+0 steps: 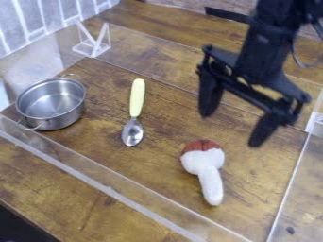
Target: Put the mushroom in the silver pot
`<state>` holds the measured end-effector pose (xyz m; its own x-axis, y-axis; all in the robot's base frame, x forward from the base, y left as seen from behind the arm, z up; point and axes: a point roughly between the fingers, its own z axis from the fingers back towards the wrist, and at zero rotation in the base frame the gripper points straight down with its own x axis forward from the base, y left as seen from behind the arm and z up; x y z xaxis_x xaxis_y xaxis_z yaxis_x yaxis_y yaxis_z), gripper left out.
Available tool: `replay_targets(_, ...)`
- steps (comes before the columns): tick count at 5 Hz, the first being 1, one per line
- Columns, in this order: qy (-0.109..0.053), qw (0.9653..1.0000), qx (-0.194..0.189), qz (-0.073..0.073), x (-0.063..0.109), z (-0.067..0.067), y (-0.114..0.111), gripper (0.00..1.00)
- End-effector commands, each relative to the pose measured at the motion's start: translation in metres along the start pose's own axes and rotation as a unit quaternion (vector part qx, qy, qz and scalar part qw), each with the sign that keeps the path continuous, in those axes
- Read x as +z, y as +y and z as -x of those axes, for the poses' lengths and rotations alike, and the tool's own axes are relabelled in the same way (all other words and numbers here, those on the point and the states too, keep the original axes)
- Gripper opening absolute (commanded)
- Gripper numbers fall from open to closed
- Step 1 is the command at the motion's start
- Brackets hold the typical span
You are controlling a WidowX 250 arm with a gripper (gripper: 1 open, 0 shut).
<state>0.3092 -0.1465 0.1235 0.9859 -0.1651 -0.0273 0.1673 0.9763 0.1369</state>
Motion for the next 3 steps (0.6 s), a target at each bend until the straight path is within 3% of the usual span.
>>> replay_targets(1,-0.023,0.9994,0.022,0.014,-0.003,0.004,-0.001,1.00)
replay_targets(2,-0.019,0.9987,0.044,0.018,-0.016,0.011,-0.001,1.00)
replay_targets(3,-0.018,0.9991,0.034,0.020,-0.029,0.019,-0.002,1.00)
